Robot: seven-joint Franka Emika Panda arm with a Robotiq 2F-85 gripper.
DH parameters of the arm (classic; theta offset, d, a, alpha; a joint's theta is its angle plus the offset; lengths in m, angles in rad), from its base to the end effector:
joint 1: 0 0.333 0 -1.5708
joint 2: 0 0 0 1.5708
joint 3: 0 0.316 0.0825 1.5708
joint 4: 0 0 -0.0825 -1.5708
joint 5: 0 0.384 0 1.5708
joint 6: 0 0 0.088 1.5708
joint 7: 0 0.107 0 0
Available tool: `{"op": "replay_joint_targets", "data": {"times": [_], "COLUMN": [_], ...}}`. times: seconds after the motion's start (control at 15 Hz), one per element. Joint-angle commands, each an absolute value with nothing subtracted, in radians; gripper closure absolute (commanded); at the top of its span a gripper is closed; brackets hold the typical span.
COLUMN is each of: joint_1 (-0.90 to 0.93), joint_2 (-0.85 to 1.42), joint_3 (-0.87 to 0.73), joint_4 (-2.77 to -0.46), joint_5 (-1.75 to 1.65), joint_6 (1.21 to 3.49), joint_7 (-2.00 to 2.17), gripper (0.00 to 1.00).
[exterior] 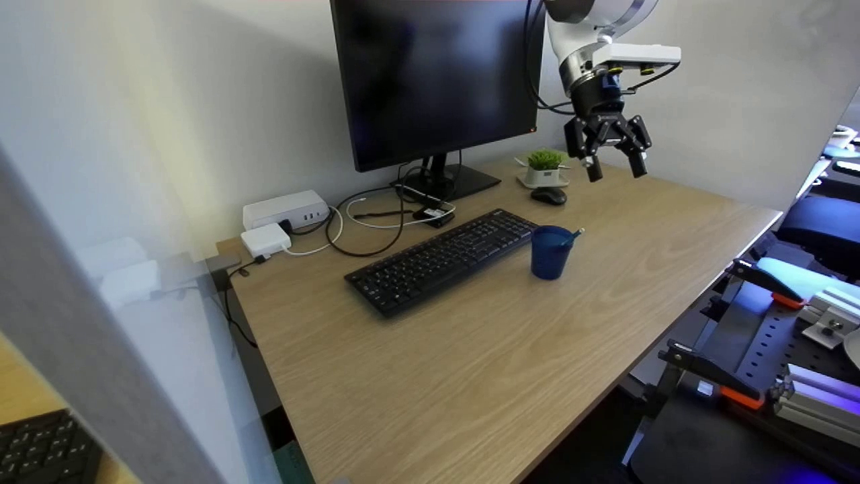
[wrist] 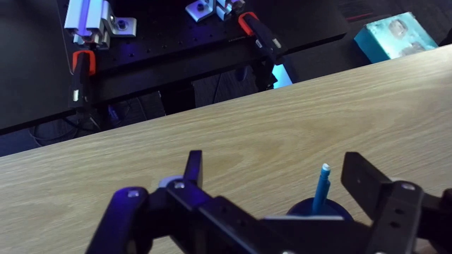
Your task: Put the pen in the cup
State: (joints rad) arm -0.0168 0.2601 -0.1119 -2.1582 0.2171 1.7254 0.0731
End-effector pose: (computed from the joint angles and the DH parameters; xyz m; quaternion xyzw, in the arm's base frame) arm 0.4765 -0.0423 0.2470 -0.9264 0.1491 0.3338 0.0903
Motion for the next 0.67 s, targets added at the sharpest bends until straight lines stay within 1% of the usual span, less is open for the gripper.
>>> {"op": "replay_joint_targets", "data": {"times": [0.0,0.27,0.53,0.6], "joint_1": [-0.028,-0.057,-0.117,-0.104], "joint_2": [0.087,-0.110,-0.333,-0.226], "joint_3": [-0.106,-0.116,-0.135,-0.125], "joint_4": [-2.343,-2.525,-2.666,-2.590], "joint_5": [0.152,0.068,-0.017,0.015], "joint_6": [1.863,1.929,1.910,1.872], "joint_7": [0.090,0.083,0.074,0.071], "gripper": [0.00,0.00,0.00,0.00]}}
